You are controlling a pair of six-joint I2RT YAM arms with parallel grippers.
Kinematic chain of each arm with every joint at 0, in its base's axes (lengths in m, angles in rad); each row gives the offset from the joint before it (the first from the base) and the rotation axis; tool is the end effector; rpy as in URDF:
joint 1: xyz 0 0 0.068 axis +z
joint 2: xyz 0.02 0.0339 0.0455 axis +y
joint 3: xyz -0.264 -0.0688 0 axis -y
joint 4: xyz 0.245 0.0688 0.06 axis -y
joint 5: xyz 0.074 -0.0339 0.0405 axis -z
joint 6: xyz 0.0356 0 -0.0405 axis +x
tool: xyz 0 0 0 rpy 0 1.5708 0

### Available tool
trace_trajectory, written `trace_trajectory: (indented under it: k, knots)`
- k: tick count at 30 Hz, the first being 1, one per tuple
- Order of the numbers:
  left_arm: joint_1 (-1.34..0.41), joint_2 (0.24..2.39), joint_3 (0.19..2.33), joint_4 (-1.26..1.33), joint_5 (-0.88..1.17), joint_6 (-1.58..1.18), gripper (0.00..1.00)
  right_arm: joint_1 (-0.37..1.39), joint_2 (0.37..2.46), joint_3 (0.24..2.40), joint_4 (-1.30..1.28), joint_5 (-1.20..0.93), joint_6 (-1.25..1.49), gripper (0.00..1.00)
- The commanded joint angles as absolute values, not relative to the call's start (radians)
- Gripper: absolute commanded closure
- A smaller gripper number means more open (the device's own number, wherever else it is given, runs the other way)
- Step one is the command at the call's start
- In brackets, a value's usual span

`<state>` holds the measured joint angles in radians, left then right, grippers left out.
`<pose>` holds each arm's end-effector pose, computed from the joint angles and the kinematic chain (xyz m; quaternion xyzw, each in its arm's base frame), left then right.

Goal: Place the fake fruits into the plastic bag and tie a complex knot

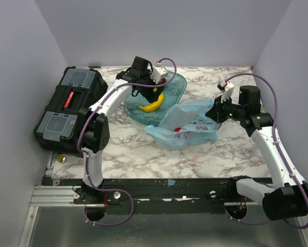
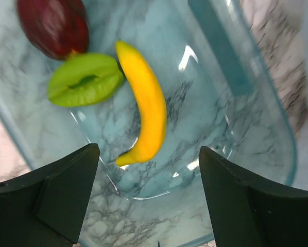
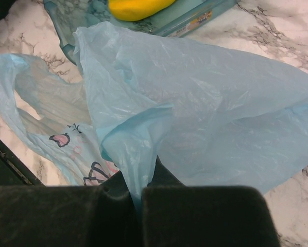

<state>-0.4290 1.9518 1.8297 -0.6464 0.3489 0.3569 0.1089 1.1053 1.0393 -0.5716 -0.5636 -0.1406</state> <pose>0.4004 -0.1965 0.3136 0.4098 0.8116 -0.1735 0.3785 0.2301 0.0443 0.3312 -0.2309 0.8356 0.2415 0.4360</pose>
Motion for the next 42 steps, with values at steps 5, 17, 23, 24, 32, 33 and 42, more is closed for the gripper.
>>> trace_trajectory:
  k: [5,17,23,24,32,33,42]
  knots:
    - [-0.453,2.196,2.028,-0.873,0.207,0.427,0.23,0.103,1.103,1.071,-0.595,-0.556,-0.168,0.99]
    - [-0.487,2.364,2.15,-0.978,0.132,0.423,0.3,0.103,1.125,1.072,-0.551,-0.485,-0.094,0.99]
    - [-0.5,2.438,2.267,-1.059,0.106,0.43,0.36,0.102,1.16,1.101,-0.569,-0.552,-0.108,0.99]
    - [-0.5,2.431,2.255,-1.049,0.103,0.426,0.37,0.102,1.163,1.104,-0.569,-0.556,-0.114,0.99]
    - [-0.512,2.402,2.171,-1.045,0.039,0.435,0.82,0.103,1.174,1.118,-0.584,-0.54,-0.134,0.99]
    - [-0.511,2.39,2.142,-1.049,0.041,0.439,0.88,0.102,1.172,1.117,-0.583,-0.534,-0.135,0.99]
    - [-0.465,2.047,1.79,-0.787,0.194,0.27,1.0,0.103,1.169,1.112,-0.594,-0.545,-0.141,0.99]
